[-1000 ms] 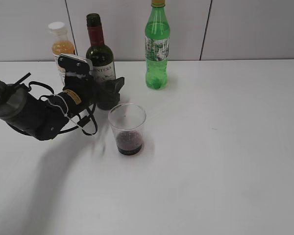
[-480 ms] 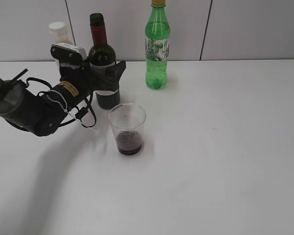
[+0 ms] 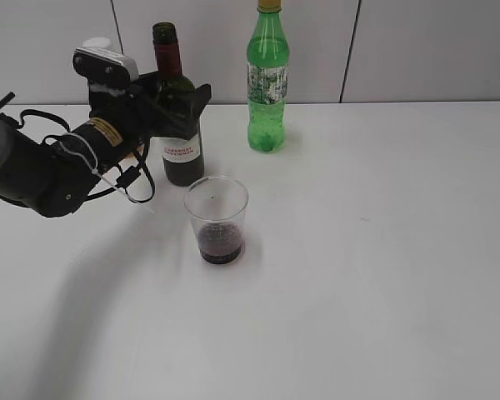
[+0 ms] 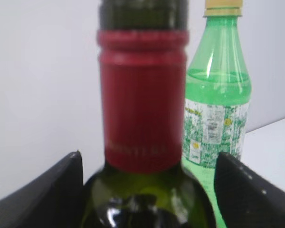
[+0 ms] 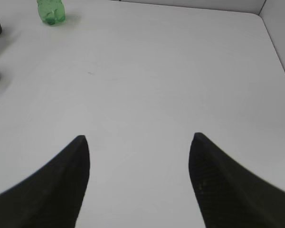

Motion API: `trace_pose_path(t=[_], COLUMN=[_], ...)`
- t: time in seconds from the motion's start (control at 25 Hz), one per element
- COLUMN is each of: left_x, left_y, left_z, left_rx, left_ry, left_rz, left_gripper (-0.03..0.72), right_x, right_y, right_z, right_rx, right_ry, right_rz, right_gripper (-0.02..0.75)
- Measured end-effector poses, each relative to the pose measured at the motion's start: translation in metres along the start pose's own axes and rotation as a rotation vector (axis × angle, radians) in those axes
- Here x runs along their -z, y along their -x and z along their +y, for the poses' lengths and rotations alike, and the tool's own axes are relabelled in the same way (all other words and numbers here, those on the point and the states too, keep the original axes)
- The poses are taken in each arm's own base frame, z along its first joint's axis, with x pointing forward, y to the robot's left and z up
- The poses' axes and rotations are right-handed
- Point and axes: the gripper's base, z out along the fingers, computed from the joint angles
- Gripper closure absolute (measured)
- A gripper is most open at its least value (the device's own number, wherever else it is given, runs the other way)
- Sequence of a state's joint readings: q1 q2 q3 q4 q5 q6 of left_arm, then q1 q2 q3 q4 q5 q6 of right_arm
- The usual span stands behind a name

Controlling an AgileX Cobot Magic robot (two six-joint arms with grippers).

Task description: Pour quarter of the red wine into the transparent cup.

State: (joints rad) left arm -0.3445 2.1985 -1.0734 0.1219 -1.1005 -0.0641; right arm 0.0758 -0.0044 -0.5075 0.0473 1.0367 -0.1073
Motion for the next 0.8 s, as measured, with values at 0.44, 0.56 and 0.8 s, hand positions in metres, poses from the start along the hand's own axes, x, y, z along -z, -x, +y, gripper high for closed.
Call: trace_pose_path(t=[0.44, 0.56, 0.8], left_x=[0.006, 0.009, 0.023], left_y=[0.064, 0.085, 0.135], left_z=[0.002, 0.008, 0.012], left_rx=[-0.088, -0.099, -0.121], left_ry=[-0.01, 0.008, 0.04], left_rz=[-0.135, -0.177, -0.062], left_gripper=[0.045, 0.047, 0.049], right_x=[0.0, 0.0, 0.0], right_y=[0.0, 0.0, 0.0], right_z=[0.0, 0.0, 0.0], right_rx=[0.0, 0.0, 0.0], right_ry=[0.0, 0.0, 0.0], right_rz=[-0.001, -0.001, -0.001], right_gripper=[0.206, 0.206, 0.206])
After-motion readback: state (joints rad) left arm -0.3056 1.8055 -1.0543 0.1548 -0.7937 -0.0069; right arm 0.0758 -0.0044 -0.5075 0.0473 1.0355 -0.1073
